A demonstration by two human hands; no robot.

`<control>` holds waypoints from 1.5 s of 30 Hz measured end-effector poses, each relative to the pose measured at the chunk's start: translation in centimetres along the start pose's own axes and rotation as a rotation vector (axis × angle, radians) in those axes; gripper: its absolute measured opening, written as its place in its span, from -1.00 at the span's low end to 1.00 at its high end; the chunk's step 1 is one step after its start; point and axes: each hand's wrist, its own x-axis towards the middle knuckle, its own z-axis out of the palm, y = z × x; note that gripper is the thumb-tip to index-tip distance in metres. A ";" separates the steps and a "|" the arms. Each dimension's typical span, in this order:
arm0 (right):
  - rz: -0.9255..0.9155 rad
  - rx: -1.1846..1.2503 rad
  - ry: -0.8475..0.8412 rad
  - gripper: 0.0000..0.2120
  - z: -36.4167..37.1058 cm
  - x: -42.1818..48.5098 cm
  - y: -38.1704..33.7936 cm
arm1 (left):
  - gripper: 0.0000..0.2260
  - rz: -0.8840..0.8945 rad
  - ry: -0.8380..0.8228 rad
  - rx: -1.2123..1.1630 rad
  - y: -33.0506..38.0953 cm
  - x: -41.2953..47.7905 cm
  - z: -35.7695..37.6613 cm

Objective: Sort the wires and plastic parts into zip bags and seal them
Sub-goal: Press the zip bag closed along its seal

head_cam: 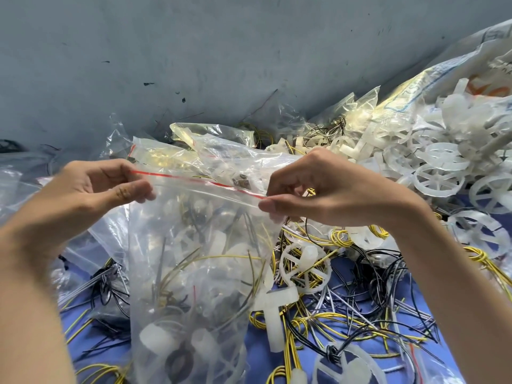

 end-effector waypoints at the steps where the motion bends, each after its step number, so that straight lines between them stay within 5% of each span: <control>1: 0.016 -0.002 -0.011 -0.77 0.2 0.1 0.0 | -0.91 -0.015 -0.001 -0.018 -0.1 0.0 0.1; 7: -0.006 -0.043 0.011 -0.82 0.8 0.4 0.2 | -0.92 0.000 0.008 -0.044 0.0 0.4 0.6; 11: 0.001 0.047 -0.027 -0.81 0.3 0.1 0.1 | -0.61 0.049 0.015 -0.063 0.2 0.4 0.8; 16: 0.066 0.120 -0.093 -0.79 0.2 0.0 0.2 | -0.56 0.039 0.007 -0.078 0.3 0.6 1.1; 23: 0.097 0.041 -0.074 -0.85 0.2 0.2 0.6 | -0.87 0.049 0.030 -0.063 0.5 0.8 1.4; 29: 0.034 -0.091 0.003 -0.85 0.3 0.2 0.9 | -0.96 0.102 0.015 -0.063 0.6 0.9 1.7; 45: 0.032 -0.031 0.036 -0.86 1.0 0.6 0.6 | -0.78 0.166 -0.008 -0.001 0.9 1.5 2.5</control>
